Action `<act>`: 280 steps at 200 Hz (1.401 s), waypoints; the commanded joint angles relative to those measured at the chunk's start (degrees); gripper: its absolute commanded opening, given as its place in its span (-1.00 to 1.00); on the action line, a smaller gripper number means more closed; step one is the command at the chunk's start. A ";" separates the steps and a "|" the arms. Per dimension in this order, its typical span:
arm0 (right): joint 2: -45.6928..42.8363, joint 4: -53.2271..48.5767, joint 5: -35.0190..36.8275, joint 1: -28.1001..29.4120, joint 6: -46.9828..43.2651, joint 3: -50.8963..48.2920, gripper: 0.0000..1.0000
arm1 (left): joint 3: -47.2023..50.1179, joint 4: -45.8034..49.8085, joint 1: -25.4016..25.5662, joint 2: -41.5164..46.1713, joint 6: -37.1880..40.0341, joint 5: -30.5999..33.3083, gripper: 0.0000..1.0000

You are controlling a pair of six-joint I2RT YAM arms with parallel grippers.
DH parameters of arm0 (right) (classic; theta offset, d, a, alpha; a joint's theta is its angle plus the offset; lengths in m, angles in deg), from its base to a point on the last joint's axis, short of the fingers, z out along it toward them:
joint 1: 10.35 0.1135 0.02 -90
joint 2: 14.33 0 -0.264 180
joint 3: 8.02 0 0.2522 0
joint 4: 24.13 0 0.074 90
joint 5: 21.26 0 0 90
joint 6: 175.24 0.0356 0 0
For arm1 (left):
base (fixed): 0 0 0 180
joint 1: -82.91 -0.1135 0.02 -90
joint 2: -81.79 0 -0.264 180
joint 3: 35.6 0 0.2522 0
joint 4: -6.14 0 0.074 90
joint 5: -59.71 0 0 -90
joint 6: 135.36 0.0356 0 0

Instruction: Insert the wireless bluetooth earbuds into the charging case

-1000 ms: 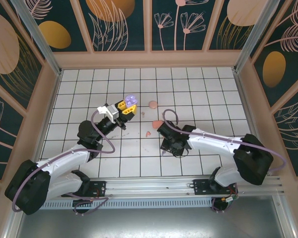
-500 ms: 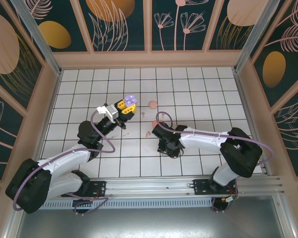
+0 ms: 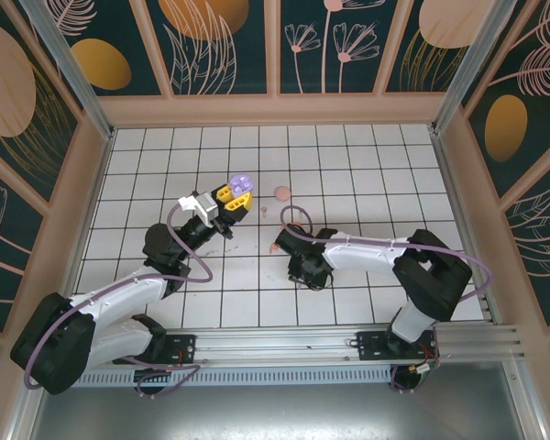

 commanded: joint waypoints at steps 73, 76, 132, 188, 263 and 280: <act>4.51 -4.68 2.54 -0.09 -13.85 6.54 -0.63 | -0.02 -2.16 0.33 -0.27 -0.52 -0.85 -1.00; 4.60 -4.85 2.66 -0.09 -14.39 6.75 -0.63 | -0.09 -2.14 0.34 -0.27 -0.54 -0.85 -1.00; 3.07 -5.00 4.65 -0.09 -19.21 7.55 -0.64 | -0.20 -2.07 0.30 -0.32 -0.69 -1.11 -1.00; -6.03 -4.75 9.55 -0.70 -19.46 9.84 -0.64 | -1.37 -0.82 0.28 -0.09 0.04 -2.25 -1.00; -16.12 -3.85 14.79 -3.76 -27.42 25.21 -0.62 | -3.83 2.85 0.32 1.17 2.61 -3.47 -1.00; -16.57 -3.16 15.28 -4.04 -30.49 29.53 -0.62 | -4.55 3.63 0.33 1.19 2.84 -3.91 -1.00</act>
